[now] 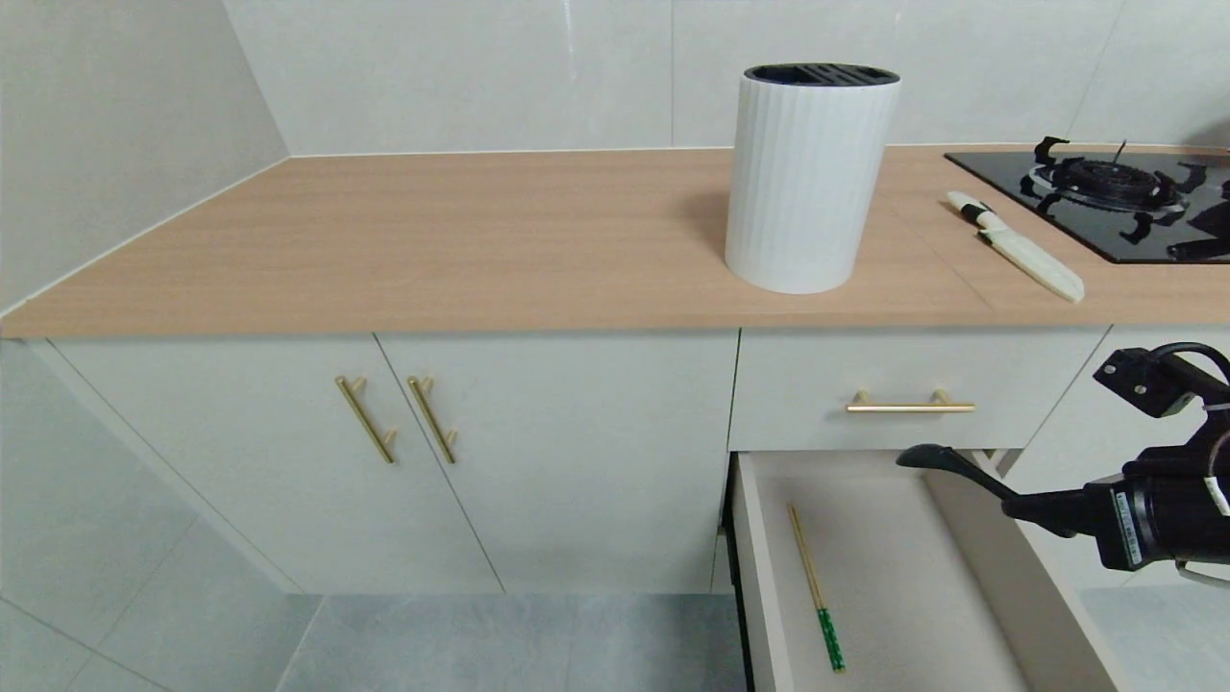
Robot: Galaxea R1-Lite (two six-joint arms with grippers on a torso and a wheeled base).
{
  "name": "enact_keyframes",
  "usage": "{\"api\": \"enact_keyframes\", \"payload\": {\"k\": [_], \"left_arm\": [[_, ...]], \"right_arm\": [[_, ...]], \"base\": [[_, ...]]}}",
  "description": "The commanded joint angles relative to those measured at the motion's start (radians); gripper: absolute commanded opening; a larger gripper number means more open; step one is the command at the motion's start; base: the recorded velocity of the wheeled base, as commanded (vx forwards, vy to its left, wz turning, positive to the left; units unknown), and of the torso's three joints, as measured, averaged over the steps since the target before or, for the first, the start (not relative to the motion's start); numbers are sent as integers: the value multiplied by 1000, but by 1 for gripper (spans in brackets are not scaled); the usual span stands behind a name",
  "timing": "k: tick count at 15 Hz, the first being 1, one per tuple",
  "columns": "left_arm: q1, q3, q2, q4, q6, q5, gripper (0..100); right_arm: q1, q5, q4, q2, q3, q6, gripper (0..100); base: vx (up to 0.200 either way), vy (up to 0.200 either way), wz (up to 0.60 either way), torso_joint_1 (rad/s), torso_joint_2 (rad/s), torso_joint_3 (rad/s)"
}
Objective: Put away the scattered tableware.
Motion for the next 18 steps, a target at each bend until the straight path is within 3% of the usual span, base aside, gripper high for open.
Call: {"api": "enact_keyframes", "payload": {"k": [1, 11, 15, 18], "left_arm": [[1, 0, 1, 0, 0, 0, 100], [1, 0, 1, 0, 0, 0, 100], [1, 0, 1, 0, 0, 0, 100], [1, 0, 1, 0, 0, 0, 100]], "right_arm": [[0, -4, -1, 31, 2, 0, 0], [-2, -20, -2, 68, 2, 0, 0], [-2, -21, -4, 68, 2, 0, 0], [-2, -69, -117, 156, 3, 11, 0]], "base": [[0, 0, 0, -203, 471, 261], [0, 0, 0, -183, 445, 257], [0, 0, 0, -31, 85, 43], [0, 0, 0, 0, 0, 0]]}}
